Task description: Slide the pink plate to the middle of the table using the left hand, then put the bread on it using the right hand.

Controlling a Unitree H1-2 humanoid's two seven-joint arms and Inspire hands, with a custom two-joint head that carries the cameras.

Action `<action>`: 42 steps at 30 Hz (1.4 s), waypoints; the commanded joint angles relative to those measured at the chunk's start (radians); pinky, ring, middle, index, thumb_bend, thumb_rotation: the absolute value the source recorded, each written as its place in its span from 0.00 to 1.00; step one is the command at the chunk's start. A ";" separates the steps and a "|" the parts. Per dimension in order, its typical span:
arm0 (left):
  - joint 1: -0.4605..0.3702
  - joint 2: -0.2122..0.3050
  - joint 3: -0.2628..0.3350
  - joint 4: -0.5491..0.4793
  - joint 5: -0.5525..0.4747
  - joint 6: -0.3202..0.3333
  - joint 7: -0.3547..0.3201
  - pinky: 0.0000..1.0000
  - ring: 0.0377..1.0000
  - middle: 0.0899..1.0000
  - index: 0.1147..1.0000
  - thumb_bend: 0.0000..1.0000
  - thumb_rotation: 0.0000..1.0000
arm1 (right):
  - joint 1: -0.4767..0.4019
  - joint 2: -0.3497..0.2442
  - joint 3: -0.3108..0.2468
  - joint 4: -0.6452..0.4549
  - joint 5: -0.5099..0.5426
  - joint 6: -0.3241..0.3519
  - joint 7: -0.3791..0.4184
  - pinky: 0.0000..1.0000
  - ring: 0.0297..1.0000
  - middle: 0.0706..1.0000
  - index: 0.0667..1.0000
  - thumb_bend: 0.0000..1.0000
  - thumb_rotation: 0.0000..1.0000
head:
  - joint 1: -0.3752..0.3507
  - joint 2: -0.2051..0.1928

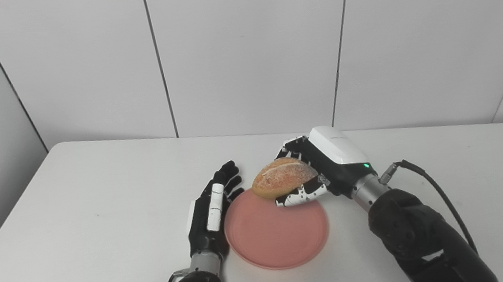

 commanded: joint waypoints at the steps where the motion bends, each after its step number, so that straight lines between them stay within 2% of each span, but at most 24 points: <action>1: 0.015 -0.006 0.001 0.041 -0.002 0.039 0.006 0.83 0.86 0.83 0.77 0.83 0.84 | -0.048 0.002 0.003 0.009 -0.008 -0.012 -0.014 0.22 0.27 0.33 0.45 0.50 0.15 | 0.004 0.004; 13: -0.029 -0.004 0.015 0.131 -0.009 -0.003 -0.001 0.83 0.86 0.82 0.76 0.81 0.84 | -0.095 0.006 0.077 0.212 -0.004 -0.053 -0.005 0.23 0.28 0.34 0.45 0.50 0.15 | -0.004 -0.003; 17: -0.036 -0.004 0.015 0.136 -0.006 -0.003 -0.001 0.83 0.86 0.82 0.76 0.80 0.84 | -0.113 -0.003 0.087 0.242 0.001 -0.031 0.023 0.28 0.34 0.41 0.45 0.50 0.15 | -0.013 0.014; 19: -0.042 -0.001 0.014 0.136 -0.008 0.003 -0.004 0.82 0.86 0.82 0.77 0.81 0.84 | -0.125 -0.011 0.095 0.257 -0.002 -0.038 0.033 0.28 0.34 0.40 0.45 0.50 0.15 | -0.025 0.027; 22: -0.053 0.003 0.012 0.140 -0.006 0.007 -0.006 0.81 0.86 0.82 0.78 0.80 0.85 | -0.142 -0.028 0.119 0.267 -0.020 -0.047 0.051 0.24 0.30 0.36 0.45 0.50 0.15 | -0.032 0.038; 28: -0.067 -0.001 0.015 0.162 -0.003 -0.003 0.001 0.79 0.84 0.81 0.76 0.81 0.86 | -0.156 -0.053 0.172 0.257 -0.053 -0.063 0.067 0.26 0.31 0.38 0.45 0.50 0.16 | -0.031 0.027; 36: -0.063 -0.001 0.015 0.153 -0.006 0.002 -0.001 0.80 0.84 0.80 0.77 0.79 0.87 | -0.159 -0.060 0.173 0.263 -0.049 -0.064 0.063 0.26 0.31 0.37 0.45 0.50 0.16 | -0.031 0.025; 39: -0.062 0.002 0.017 0.151 -0.012 0.000 -0.007 0.80 0.84 0.80 0.77 0.78 0.87 | -0.160 -0.065 0.158 0.263 -0.022 -0.065 0.073 0.23 0.28 0.35 0.45 0.51 0.17 | -0.033 0.025; 40: -0.061 0.002 0.018 0.150 -0.013 0.000 -0.008 0.81 0.84 0.80 0.76 0.79 0.86 | -0.161 -0.067 0.155 0.264 -0.016 -0.066 0.077 0.24 0.30 0.38 0.56 0.73 0.42 | -0.033 0.025; 41: -0.061 0.002 0.019 0.149 -0.014 0.002 -0.008 0.81 0.84 0.80 0.76 0.79 0.86 | -0.164 -0.072 0.154 0.266 -0.010 -0.070 0.083 0.25 0.30 0.39 0.60 0.81 0.51 | -0.035 0.025; 42: -0.061 0.002 0.020 0.149 -0.015 0.003 -0.008 0.81 0.84 0.79 0.76 0.79 0.86 | -0.166 -0.076 0.154 0.268 -0.006 -0.074 0.087 0.32 0.39 0.46 0.64 0.90 0.59 | -0.035 0.025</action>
